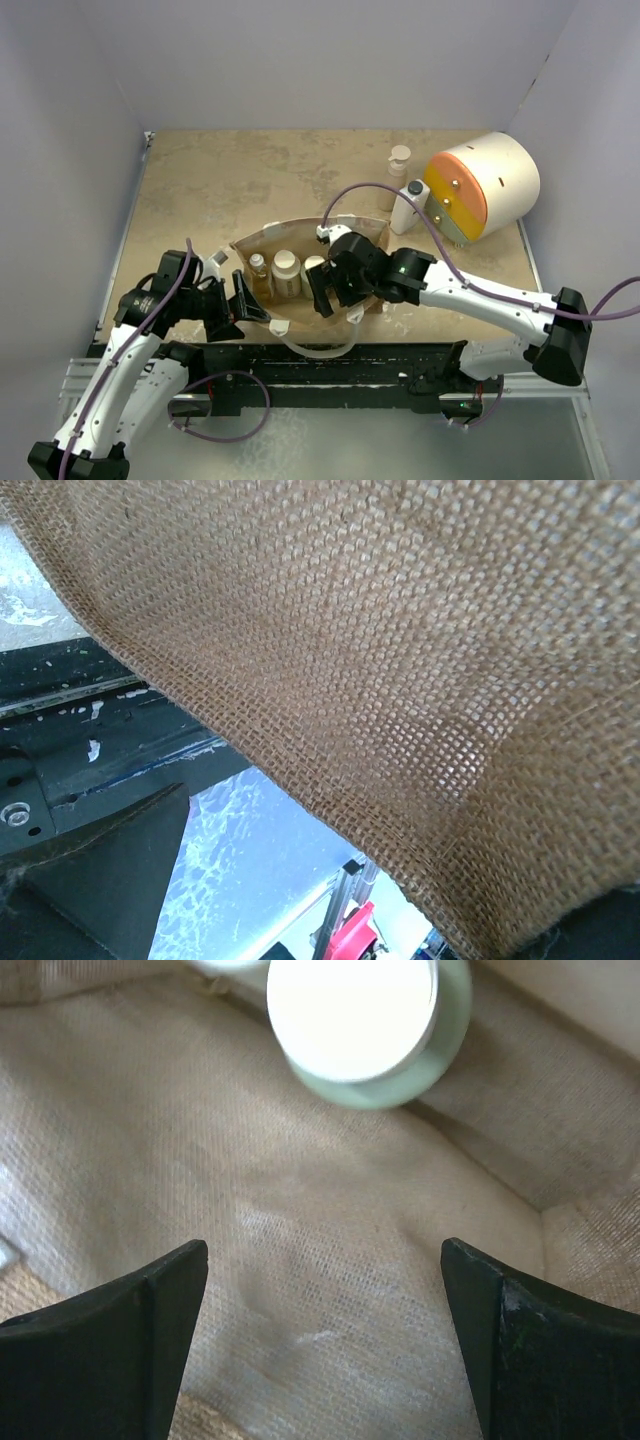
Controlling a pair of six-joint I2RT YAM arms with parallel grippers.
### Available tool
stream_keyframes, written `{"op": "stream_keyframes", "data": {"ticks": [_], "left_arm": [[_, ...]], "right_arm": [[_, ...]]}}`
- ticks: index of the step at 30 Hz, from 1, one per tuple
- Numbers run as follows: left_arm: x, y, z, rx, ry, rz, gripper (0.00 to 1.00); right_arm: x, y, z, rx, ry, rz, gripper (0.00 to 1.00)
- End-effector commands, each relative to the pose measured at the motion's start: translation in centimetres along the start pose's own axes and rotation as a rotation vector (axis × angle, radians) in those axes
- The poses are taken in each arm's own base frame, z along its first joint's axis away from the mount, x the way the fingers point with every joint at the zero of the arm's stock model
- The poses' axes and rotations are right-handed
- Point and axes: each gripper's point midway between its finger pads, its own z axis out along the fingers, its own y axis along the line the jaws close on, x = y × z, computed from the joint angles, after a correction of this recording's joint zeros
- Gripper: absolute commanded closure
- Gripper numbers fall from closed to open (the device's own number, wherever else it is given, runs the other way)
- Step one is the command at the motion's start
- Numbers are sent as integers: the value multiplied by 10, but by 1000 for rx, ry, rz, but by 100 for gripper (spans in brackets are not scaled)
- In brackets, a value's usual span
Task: Take the personal care products out of the canvas bag
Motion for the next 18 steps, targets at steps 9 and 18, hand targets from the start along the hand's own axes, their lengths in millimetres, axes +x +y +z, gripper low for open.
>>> {"op": "stream_keyframes", "data": {"ticks": [9,18], "left_arm": [[-11,-4,-7,-27,-60,21,1],[-14,-10,-14,-35,-69,32,1]], "right_arm": [[-67,-21,18,291,-89,-33,0],[-63,-29,56,342,-60,-99,0]]}}
